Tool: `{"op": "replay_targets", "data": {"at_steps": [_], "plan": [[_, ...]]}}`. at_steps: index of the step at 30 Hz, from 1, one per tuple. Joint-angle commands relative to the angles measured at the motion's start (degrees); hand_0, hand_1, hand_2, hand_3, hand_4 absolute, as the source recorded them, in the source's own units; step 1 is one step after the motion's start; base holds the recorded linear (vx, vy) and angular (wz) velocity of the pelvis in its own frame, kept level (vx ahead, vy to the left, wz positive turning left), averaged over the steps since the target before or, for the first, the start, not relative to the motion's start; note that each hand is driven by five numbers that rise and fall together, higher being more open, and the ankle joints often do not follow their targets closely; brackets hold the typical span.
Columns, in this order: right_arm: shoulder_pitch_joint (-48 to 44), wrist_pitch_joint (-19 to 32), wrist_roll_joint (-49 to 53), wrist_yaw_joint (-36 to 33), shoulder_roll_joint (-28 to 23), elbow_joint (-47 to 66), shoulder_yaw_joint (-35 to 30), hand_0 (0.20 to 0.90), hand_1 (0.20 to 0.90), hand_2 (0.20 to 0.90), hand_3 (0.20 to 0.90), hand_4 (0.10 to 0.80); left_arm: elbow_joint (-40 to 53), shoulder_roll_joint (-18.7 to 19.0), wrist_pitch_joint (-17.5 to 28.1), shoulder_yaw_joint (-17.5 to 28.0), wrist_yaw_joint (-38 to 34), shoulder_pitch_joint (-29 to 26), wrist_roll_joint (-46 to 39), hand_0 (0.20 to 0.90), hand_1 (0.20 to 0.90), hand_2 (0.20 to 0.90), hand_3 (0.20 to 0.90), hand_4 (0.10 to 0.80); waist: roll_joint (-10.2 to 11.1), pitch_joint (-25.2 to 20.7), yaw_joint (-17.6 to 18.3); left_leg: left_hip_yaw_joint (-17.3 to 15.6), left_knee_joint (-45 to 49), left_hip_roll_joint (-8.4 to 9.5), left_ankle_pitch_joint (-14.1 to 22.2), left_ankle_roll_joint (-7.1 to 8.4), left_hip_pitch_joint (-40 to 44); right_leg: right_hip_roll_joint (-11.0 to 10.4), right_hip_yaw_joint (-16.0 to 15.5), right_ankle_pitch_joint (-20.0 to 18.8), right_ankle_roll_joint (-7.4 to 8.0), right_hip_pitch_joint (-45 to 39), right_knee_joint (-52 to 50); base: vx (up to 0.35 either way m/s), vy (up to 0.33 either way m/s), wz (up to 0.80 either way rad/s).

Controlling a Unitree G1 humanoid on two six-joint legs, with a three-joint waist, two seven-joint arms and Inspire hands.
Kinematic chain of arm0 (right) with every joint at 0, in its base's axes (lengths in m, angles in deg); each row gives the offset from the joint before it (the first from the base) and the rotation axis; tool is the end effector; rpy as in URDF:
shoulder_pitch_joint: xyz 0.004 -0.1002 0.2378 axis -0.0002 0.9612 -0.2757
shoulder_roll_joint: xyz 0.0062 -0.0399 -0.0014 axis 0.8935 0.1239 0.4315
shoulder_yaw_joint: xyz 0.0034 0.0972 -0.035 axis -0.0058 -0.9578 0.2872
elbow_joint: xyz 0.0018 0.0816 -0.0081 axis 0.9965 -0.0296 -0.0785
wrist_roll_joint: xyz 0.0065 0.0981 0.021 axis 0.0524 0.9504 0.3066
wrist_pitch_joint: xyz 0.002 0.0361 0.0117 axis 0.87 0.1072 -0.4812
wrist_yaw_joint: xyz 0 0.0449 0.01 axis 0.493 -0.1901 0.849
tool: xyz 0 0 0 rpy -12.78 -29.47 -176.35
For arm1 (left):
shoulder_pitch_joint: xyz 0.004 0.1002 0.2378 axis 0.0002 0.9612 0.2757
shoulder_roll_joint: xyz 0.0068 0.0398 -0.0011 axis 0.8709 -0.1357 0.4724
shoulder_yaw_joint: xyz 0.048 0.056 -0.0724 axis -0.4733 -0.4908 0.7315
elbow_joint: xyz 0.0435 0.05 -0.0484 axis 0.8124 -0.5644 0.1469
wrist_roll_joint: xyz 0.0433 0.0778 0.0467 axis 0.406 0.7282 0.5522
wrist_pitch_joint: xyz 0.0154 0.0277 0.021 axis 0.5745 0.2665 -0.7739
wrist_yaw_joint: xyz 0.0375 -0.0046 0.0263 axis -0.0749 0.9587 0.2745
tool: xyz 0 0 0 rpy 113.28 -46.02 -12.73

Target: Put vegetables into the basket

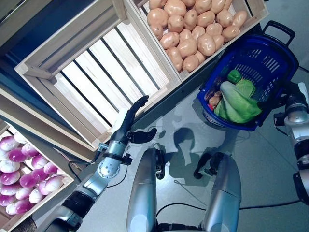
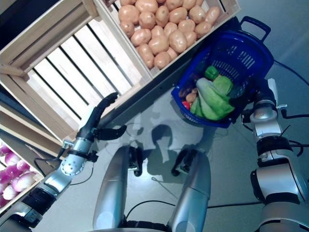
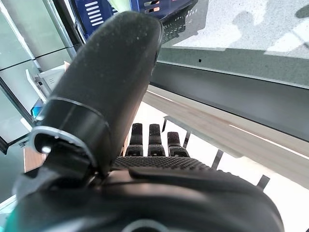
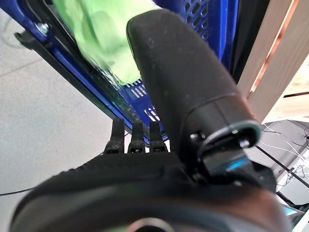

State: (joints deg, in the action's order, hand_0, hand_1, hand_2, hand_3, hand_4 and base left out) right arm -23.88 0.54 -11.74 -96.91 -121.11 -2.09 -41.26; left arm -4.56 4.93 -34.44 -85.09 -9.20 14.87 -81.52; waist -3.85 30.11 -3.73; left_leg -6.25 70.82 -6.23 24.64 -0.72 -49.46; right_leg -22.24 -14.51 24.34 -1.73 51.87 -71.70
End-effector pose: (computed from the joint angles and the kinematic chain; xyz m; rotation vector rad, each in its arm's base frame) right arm 0.3137 -0.3286 0.1706 -0.6043 0.1648 -0.5141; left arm 0.2348 0.1940 0.0632 0.5436 -0.3294 -0.1072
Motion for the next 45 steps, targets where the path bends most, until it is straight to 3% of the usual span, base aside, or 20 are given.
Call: {"op": "replay_targets", "data": {"at_steps": [1,9,14,21,24,29,34,38,45], "plan": [[-6.9,4.3,-0.6,-2.8,-7.6,2.5,0.9,0.9,0.9,0.9,0.9,0.8,7.6,0.5,7.8,1.2,-3.3,-1.4,-2.4,0.9,0.9,0.9,0.9,0.8,-0.5,-0.3,0.1,-2.6,-3.5,-0.02,6.2,-2.52,9.3,0.2,-1.3,4.3,0.11,-11.5,1.8,0.0,0.0,0.0],[-4.2,4.7,-1.3,-1.5,-7.0,2.5,0.1,0.9,0.9,0.9,0.9,0.8,7.3,1.7,8.7,1.2,-2.0,0.0,-1.9,0.9,0.9,0.9,0.9,0.8,1.0,-1.8,-0.3,-3.1,-11.5,-0.73,3.5,-2.34,16.9,1.5,-2.6,1.5,0.63,-18.9,8.8,0.025,0.01,-0.01],[1.2,6.2,-3.0,0.7,-3.5,3.1,-0.8,0.9,0.9,0.9,0.9,0.8,5.7,1.8,7.6,0.8,0.5,0.6,-0.9,0.9,0.9,0.9,0.9,0.8,2.4,-4.7,-0.7,-3.6,-24.3,-0.78,-1.6,-1.8,26.2,4.3,-3.8,-3.1,1.43,-28.4,21.0,0.102,0.024,-0.07],[12.8,10.3,-0.1,2.4,6.0,4.5,-2.7,0.9,0.9,0.9,0.9,0.8,2.4,-0.5,4.8,-0.2,3.5,1.3,0.2,0.9,0.9,0.9,0.9,0.8,4.0,-11.8,-0.4,-6.0,-44.5,-0.07,-10.2,0.03,40.1,10.6,-4.9,-10.6,2.78,-43.9,45.3,0.143,0.004,-0.13],[20.4,11.6,0.6,1.9,12.8,7.8,-2.8,0.9,0.9,0.9,0.9,0.8,-2.6,-3.0,2.9,-0.1,5.1,2.9,0.1,0.9,0.9,0.9,0.9,0.8,4.5,-16.3,0.5,-6.9,-55.4,0.78,-14.0,0.78,47.1,13.5,-4.0,-14.1,3.64,-51.2,57.3,0.164,0.014,-0.14],[30.9,15.3,3.4,3.1,20.2,11.9,-3.2,0.9,0.9,0.9,0.9,0.8,-10.1,-7.1,3.6,0.1,6.1,6.5,2.0,0.9,0.9,0.9,0.9,0.8,4.6,-19.9,1.6,-7.4,-65.1,1.92,-17.5,0.81,53.0,15.1,-2.7,-17.6,4.6,-56.0,65.8,0.08,0.039,-0.09],[40.2,15.7,2.0,6.6,27.1,15.3,-1.6,0.9,0.9,0.9,0.9,0.8,-18.3,-11.6,4.8,2.0,6.7,10.5,6.8,0.9,0.9,0.9,0.9,0.8,4.4,-22.4,3.3,-9.0,-73.1,2.6,-19.8,1.17,58.0,16.5,-1.8,-20.5,5.49,-59.7,72.7,0.046,0.025,-0.14],[43.3,15.1,3.1,9.4,29.1,15.9,-0.4,0.9,0.9,0.9,0.9,0.8,-25.4,-14.2,4.7,2.9,8.3,10.9,7.4,0.9,0.9,0.9,0.9,0.8,4.7,-23.2,4.2,-9.1,-75.8,2.86,-20.7,1.56,59.3,17.4,-1.5,-21.5,5.67,-60.8,75.3,0.008,-0.013,-0.07],[48.1,12.1,2.0,15.0,33.7,12.7,1.8,0.9,0.9,0.9,0.9,0.8,-40.0,-19.9,0.6,5.6,10.6,12.5,4.9,0.9,0.9,0.9,0.9,0.8,5.0,-23.7,5.0,-8.6,-75.8,3.24,-20.4,1.21,60.0,17.7,-1.2,-21.0,5.54,-61.9,75.3,0.011,-0.004,-0.03]]}}
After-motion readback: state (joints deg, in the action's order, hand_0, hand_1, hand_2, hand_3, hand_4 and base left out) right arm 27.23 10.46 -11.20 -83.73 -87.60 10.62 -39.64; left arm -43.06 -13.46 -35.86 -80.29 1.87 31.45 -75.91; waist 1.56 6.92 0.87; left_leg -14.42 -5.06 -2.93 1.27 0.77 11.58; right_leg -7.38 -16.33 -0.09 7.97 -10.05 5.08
